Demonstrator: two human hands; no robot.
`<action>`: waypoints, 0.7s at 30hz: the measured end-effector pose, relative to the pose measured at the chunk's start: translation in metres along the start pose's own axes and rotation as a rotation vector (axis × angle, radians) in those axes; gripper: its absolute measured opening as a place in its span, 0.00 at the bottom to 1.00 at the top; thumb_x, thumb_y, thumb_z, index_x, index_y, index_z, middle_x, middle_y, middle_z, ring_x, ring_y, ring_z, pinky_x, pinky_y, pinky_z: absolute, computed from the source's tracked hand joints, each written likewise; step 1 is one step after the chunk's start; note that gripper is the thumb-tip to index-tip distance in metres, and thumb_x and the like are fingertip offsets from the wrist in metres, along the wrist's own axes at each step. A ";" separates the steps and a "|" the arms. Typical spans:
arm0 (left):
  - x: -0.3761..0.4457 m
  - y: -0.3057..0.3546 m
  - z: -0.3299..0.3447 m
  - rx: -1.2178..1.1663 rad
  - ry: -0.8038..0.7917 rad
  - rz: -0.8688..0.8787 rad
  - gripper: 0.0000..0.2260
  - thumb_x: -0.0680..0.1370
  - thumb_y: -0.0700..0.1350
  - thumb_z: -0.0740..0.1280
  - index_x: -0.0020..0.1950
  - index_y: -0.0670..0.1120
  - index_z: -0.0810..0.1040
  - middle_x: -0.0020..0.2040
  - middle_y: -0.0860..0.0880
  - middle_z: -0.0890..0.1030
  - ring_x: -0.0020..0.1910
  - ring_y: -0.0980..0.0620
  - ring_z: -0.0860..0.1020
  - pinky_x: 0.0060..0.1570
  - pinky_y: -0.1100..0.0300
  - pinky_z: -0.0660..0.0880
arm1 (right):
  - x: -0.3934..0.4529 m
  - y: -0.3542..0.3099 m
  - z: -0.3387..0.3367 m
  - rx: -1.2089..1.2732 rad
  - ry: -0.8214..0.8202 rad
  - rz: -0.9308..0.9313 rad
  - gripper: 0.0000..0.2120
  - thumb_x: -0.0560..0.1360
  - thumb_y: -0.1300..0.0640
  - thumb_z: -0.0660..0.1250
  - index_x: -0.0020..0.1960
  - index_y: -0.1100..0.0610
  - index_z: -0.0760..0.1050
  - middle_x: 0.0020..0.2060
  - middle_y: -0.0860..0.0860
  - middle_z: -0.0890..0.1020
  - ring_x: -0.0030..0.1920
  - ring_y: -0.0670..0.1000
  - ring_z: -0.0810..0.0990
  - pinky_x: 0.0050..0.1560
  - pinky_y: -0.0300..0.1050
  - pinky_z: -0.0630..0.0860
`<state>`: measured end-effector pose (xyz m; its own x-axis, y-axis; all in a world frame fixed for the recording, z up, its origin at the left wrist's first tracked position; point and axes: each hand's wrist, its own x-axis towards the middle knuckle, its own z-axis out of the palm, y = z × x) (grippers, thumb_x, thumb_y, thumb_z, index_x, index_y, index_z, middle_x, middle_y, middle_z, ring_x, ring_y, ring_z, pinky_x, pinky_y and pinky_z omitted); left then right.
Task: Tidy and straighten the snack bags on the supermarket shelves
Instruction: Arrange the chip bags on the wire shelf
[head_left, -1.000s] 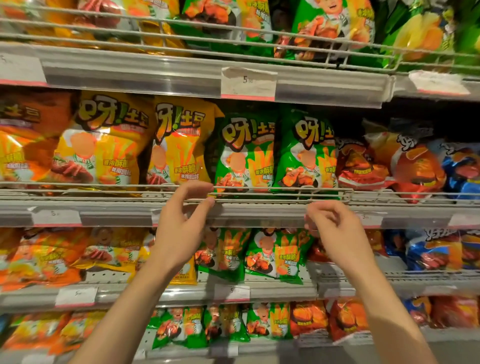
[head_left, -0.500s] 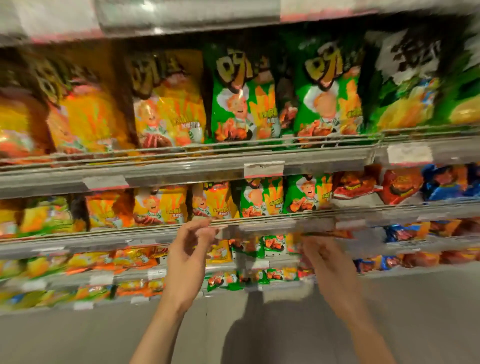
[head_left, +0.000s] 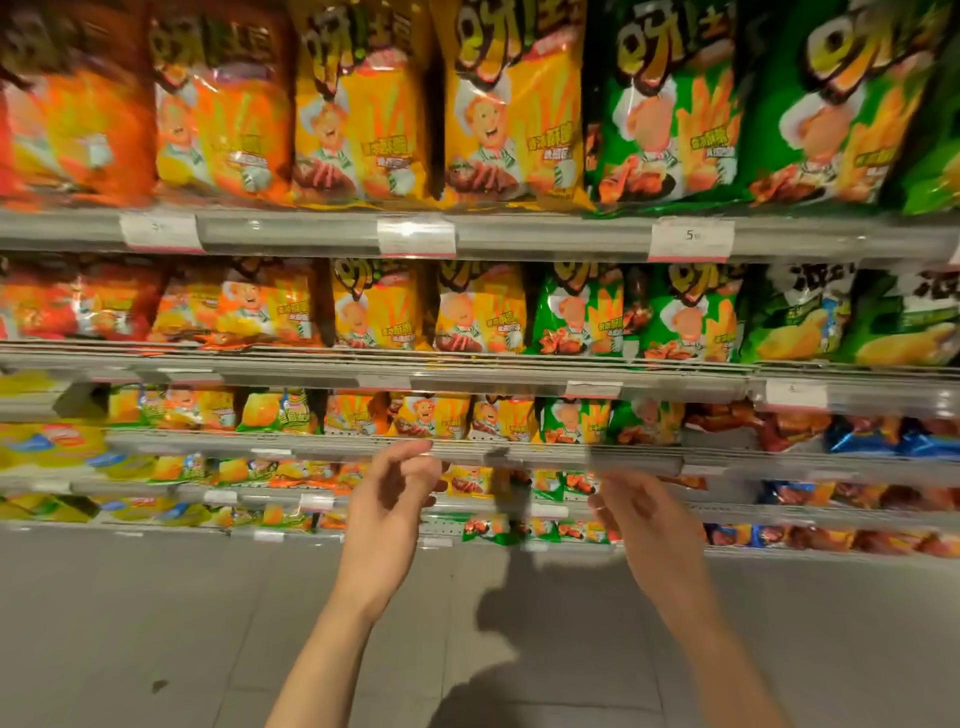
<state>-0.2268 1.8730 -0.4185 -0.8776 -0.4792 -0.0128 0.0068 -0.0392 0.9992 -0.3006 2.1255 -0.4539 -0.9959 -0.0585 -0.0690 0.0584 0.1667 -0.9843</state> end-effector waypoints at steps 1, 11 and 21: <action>0.004 0.006 -0.016 0.014 -0.005 0.019 0.07 0.81 0.41 0.70 0.58 0.49 0.81 0.46 0.49 0.86 0.48 0.53 0.84 0.49 0.63 0.79 | -0.005 -0.009 0.013 0.002 0.013 0.000 0.05 0.81 0.61 0.68 0.53 0.54 0.82 0.42 0.50 0.87 0.40 0.44 0.85 0.41 0.34 0.79; 0.063 0.045 -0.203 0.018 0.033 0.050 0.07 0.81 0.38 0.68 0.55 0.49 0.81 0.49 0.47 0.84 0.49 0.56 0.83 0.46 0.71 0.76 | -0.037 -0.066 0.184 0.039 0.048 0.056 0.04 0.82 0.56 0.67 0.54 0.53 0.81 0.42 0.47 0.88 0.44 0.43 0.86 0.42 0.31 0.78; 0.114 0.036 -0.297 0.031 0.149 -0.028 0.07 0.81 0.41 0.70 0.56 0.51 0.82 0.48 0.53 0.87 0.49 0.52 0.85 0.48 0.61 0.79 | 0.000 -0.076 0.289 0.013 -0.036 0.082 0.04 0.81 0.53 0.68 0.55 0.48 0.80 0.43 0.44 0.88 0.46 0.45 0.87 0.43 0.36 0.80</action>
<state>-0.1842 1.5568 -0.3955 -0.7964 -0.6032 -0.0441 -0.0334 -0.0288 0.9990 -0.2853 1.8284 -0.4258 -0.9846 -0.0806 -0.1554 0.1412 0.1591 -0.9771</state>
